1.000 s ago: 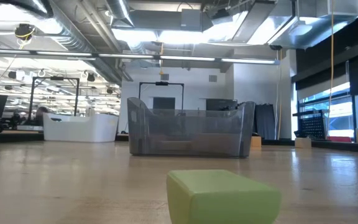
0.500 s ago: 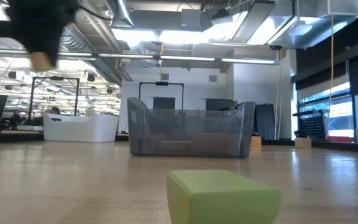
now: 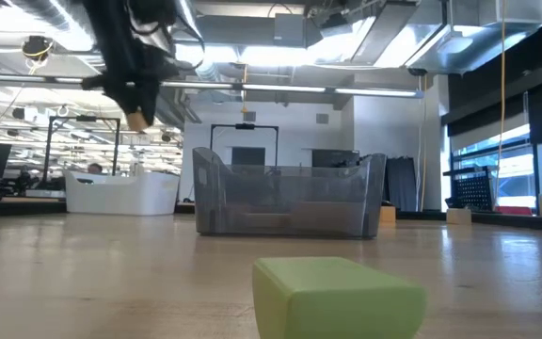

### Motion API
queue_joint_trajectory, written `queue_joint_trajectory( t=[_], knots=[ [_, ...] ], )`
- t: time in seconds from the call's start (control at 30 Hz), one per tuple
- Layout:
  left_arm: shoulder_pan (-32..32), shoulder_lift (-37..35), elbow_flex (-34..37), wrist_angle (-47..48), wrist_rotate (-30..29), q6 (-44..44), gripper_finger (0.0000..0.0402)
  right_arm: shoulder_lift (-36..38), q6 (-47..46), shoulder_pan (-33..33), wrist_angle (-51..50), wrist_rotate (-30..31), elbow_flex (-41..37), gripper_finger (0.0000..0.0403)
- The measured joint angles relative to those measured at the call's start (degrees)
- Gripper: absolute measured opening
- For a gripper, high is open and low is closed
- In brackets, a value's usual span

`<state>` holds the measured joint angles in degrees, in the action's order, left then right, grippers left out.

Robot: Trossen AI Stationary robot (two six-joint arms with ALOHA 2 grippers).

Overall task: Sort & place blocks by color
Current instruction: Put the yellow block into the white bin

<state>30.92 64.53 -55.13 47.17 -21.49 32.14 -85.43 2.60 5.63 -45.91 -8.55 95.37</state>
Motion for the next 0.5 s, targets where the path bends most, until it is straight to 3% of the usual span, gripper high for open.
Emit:
queue_joint_trajectory(
  t=[0.17, 0.27, 0.5],
  knots=[
    [11.20, 5.22, -0.04, -5.20, 8.10, -9.00, 0.0111, 0.00, -3.77, 0.87, 0.05, 8.73, -0.02, 0.0200],
    [15.30, 9.59, -0.02, -5.20, 9.08, -12.67, 0.0110, 0.00, -5.13, 0.87, 0.09, 13.24, 0.00, 0.0200],
    [20.78, 17.64, -0.02, -9.71, 12.74, -17.27, 0.0111, 0.00, -5.70, 0.85, 0.73, 14.95, -0.02, 0.0200]
  ],
)
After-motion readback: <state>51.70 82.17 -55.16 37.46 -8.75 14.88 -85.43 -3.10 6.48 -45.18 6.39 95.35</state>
